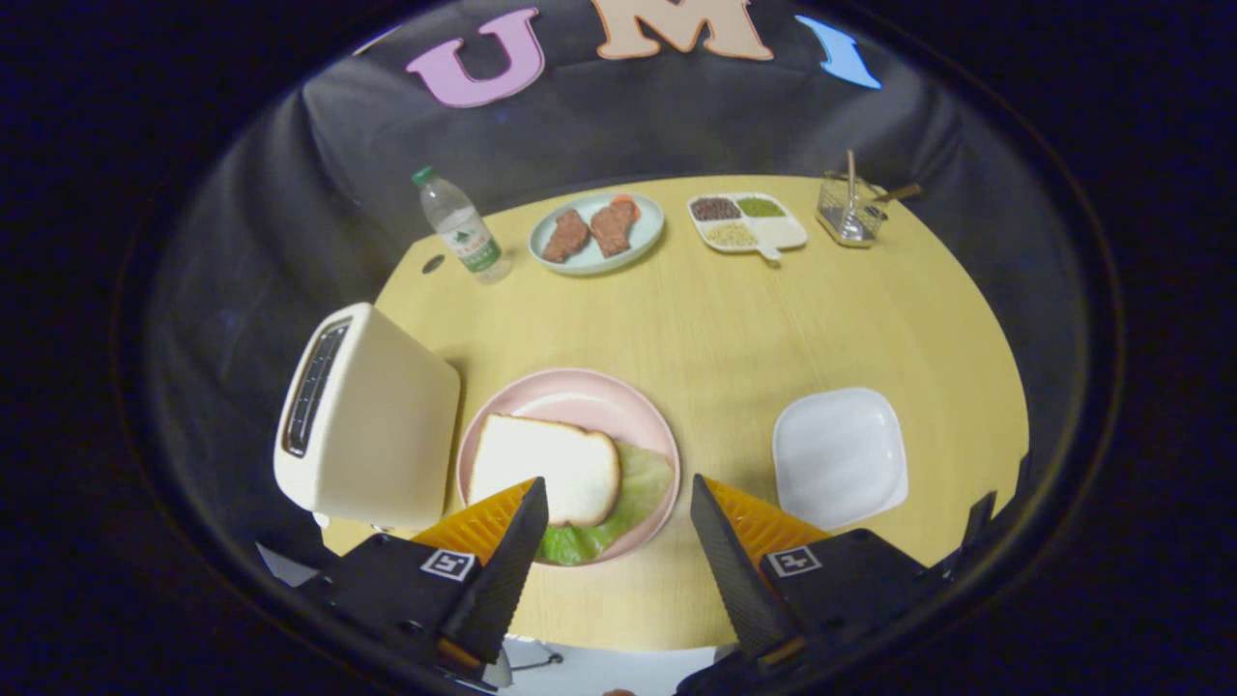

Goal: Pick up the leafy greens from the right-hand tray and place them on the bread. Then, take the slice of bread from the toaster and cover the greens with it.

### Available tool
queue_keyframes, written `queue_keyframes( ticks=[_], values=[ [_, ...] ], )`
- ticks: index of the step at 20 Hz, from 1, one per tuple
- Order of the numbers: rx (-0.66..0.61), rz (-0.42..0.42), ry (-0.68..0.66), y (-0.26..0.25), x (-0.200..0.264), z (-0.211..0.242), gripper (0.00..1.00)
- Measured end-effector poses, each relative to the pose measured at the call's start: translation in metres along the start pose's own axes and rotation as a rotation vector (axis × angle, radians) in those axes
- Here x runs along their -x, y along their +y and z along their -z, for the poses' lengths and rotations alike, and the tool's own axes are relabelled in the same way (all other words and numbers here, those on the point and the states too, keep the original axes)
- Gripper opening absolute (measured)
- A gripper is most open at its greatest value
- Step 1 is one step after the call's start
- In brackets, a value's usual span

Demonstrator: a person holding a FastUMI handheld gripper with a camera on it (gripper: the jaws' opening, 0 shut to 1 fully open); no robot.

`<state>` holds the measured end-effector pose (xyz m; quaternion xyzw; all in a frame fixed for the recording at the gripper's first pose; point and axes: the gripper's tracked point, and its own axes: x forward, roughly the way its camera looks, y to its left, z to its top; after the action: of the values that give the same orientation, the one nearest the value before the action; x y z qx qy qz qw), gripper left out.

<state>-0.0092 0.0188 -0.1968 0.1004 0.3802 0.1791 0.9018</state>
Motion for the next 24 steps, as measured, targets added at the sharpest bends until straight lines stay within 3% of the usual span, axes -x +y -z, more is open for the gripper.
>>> queue_keyframes(
  ticks=[5,13,17,24],
  values=[
    [0.018,-0.135,-0.294,0.004,0.021,-0.058,0.93],
    [0.091,-0.180,-0.675,-0.007,0.068,-0.122,0.93],
    [0.191,-0.090,-0.770,-0.018,0.084,-0.138,0.93],
    [0.298,0.153,-0.952,-0.049,0.120,-0.165,0.92]
  ],
)
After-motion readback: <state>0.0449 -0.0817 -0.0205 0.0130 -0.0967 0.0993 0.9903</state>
